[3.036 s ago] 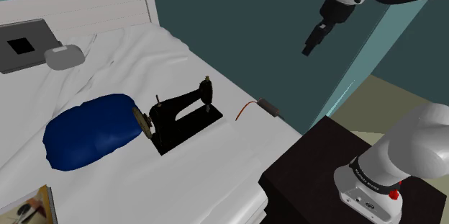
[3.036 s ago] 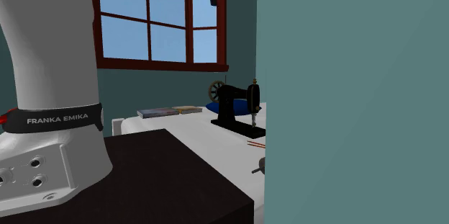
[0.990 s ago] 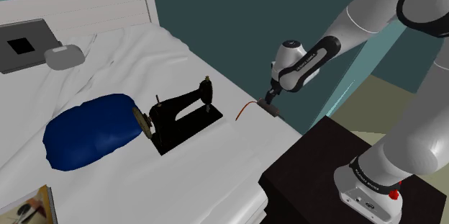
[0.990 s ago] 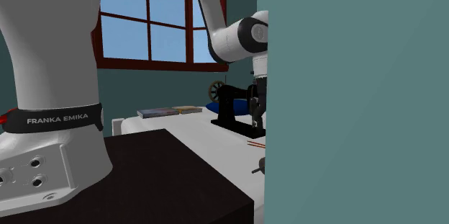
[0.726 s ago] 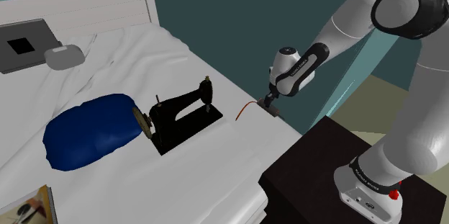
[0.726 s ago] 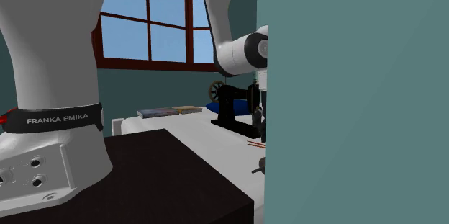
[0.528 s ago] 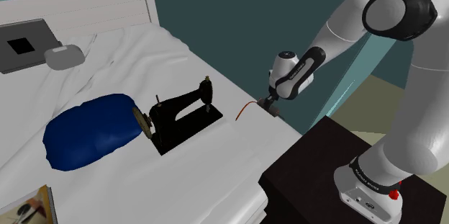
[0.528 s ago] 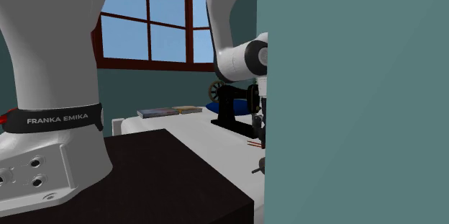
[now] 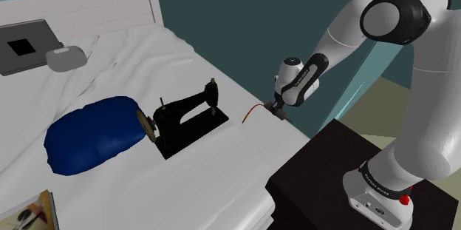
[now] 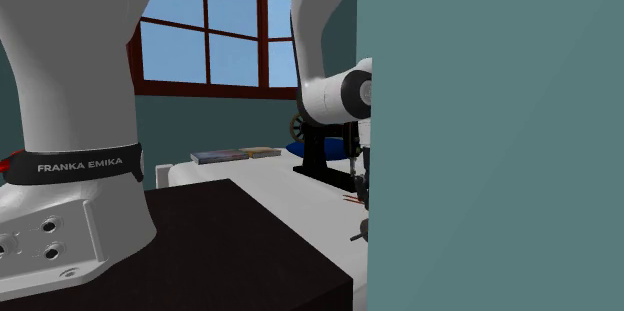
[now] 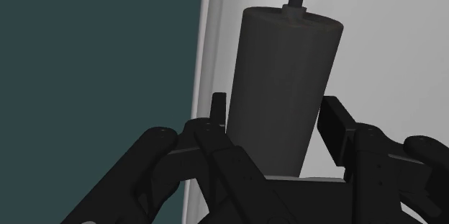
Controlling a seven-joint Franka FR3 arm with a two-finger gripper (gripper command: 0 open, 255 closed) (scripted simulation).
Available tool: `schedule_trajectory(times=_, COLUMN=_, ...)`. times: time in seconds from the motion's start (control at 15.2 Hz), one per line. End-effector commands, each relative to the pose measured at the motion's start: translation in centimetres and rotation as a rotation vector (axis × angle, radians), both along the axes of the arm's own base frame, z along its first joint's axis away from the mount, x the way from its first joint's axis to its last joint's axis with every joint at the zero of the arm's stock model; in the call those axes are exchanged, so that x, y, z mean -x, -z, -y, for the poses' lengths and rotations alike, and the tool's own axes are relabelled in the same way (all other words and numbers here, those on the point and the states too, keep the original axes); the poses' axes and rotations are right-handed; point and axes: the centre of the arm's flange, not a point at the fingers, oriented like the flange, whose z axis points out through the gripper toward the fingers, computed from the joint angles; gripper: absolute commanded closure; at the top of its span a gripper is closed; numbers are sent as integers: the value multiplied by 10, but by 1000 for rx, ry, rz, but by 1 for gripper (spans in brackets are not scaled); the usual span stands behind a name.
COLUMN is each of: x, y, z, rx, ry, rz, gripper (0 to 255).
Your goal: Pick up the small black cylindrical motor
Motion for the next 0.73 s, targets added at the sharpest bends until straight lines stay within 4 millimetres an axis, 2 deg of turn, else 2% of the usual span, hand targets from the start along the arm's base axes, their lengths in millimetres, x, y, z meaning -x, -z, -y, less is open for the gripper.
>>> schedule_trajectory(times=0.0, x=0, y=1, z=0, rx=0, ry=0, rz=0, gripper=255)
schedule_trajectory(times=0.4, x=1, y=1, z=0, rx=0, ry=0, rz=0, gripper=255)
schedule_trajectory(times=0.66, x=1, y=-21, z=0, rx=0, ry=0, rz=0, gripper=255)
